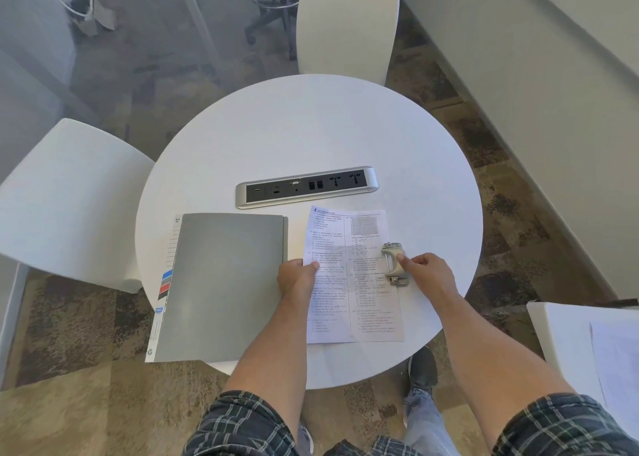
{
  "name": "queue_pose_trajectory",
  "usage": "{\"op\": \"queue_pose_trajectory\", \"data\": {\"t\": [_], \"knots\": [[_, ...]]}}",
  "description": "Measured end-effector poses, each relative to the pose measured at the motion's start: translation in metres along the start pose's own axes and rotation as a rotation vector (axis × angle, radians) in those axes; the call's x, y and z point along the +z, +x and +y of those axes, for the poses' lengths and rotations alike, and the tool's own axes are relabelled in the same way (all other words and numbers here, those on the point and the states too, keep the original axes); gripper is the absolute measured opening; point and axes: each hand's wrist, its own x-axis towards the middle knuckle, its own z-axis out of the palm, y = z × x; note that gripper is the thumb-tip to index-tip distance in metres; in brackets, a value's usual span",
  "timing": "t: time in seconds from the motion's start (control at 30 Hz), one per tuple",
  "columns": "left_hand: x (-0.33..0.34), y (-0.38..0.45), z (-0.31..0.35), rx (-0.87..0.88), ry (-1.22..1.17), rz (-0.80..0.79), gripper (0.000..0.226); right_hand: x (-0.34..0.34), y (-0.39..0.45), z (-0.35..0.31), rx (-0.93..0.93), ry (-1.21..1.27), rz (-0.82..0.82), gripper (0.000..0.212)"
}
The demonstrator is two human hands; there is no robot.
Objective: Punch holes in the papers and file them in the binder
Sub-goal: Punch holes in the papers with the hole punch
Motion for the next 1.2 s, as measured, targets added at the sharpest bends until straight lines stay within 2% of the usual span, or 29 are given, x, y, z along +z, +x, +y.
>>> {"op": "queue_pose_trajectory", "data": {"t": [0.57, 0.73, 1.2], "knots": [[0.0019, -0.0026, -0.0007, 0.009, -0.006, 0.029, 0.021, -0.0023, 0.0063, 0.0014, -0.001, 0.017, -0.044, 0.045], [0.0029, -0.0017, 0.0025, -0.008, 0.011, 0.035, 0.016, -0.0019, 0.0059, 0.0017, -0.023, 0.017, -0.048, 0.049], [0.0021, -0.0016, 0.0034, -0.012, 0.033, 0.035, 0.017, 0.0032, 0.0056, 0.0085, -0.039, 0.018, 0.004, 0.057]]}}
